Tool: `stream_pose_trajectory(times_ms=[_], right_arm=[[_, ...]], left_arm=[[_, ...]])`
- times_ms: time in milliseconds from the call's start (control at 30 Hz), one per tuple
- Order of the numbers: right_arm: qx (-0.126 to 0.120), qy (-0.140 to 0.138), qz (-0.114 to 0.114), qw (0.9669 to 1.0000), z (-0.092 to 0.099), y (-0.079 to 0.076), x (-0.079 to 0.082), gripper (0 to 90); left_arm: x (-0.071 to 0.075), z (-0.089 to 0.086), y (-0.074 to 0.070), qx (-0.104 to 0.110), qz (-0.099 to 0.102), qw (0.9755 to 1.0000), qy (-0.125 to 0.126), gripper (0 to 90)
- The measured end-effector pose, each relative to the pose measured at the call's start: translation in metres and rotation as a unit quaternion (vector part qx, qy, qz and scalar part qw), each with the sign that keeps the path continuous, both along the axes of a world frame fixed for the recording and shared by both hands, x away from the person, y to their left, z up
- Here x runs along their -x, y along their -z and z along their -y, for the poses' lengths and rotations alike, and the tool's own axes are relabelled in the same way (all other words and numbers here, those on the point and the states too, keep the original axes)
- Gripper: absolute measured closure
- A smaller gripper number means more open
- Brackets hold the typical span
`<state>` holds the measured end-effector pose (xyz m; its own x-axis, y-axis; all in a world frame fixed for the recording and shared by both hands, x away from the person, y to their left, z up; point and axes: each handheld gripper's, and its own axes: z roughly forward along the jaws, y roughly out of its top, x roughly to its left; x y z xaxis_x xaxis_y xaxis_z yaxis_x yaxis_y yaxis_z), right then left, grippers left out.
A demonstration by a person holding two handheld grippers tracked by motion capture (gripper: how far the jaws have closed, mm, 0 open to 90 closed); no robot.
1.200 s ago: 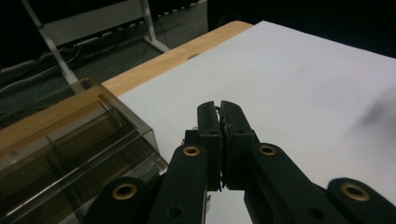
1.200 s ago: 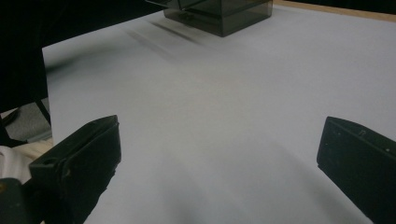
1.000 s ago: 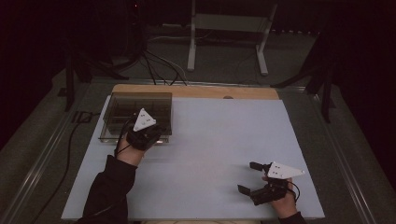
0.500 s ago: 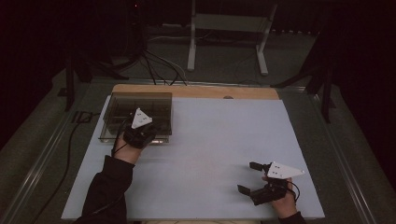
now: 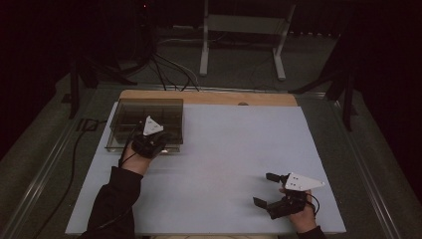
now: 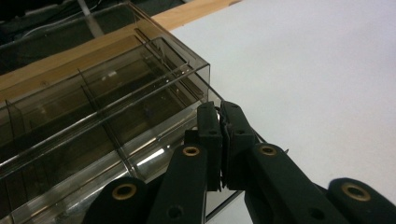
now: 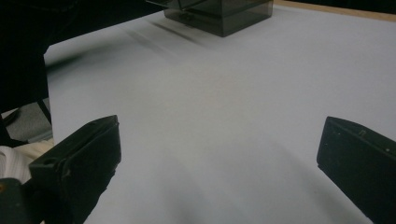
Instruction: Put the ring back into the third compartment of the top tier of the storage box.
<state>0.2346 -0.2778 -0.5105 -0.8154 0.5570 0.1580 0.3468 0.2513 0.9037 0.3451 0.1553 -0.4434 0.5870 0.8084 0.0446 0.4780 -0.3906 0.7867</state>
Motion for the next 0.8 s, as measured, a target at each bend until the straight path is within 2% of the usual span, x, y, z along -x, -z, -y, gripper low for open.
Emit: stream_pose_trajectory(times_ms=[200, 267, 300, 333, 367, 400, 500, 800], right_arm=[[0.001, 0.000, 0.000, 1.0000, 0.000, 0.000, 0.000, 0.0], [0.002, 0.000, -0.001, 1.0000, 0.000, 0.000, 0.000, 0.0], [0.003, 0.000, -0.002, 1.0000, 0.000, 0.001, 0.000, 0.0], [0.003, 0.000, -0.001, 1.0000, 0.000, 0.000, 0.000, 0.0], [0.002, 0.000, 0.000, 1.0000, 0.000, 0.000, 0.000, 0.0], [0.002, 0.000, 0.000, 1.0000, 0.000, 0.000, 0.000, 0.0], [0.004, -0.001, -0.002, 1.0000, 0.000, 0.001, -0.001, 0.0], [0.002, 0.000, -0.001, 1.0000, 0.000, 0.000, 0.000, 0.0]], left_arm=[[0.002, 0.002, -0.002, 0.005, 0.017, 0.9998, -0.005, 86.3], [0.002, 0.002, -0.003, 0.011, 0.021, 0.9997, -0.008, 77.5], [0.004, 0.002, -0.005, 0.019, 0.032, 0.9992, -0.011, 71.3], [0.004, 0.002, -0.005, 0.019, 0.032, 0.9992, -0.011, 64.9], [0.006, 0.003, -0.006, 0.014, 0.043, 0.9986, -0.027, 57.0], [0.006, 0.003, -0.006, 0.014, 0.043, 0.9986, -0.027, 55.1], [0.007, 0.001, -0.010, 0.033, 0.041, 0.9982, -0.029, 50.8], [0.009, 0.000, -0.017, 0.044, 0.042, 0.9978, -0.028, 43.6]])
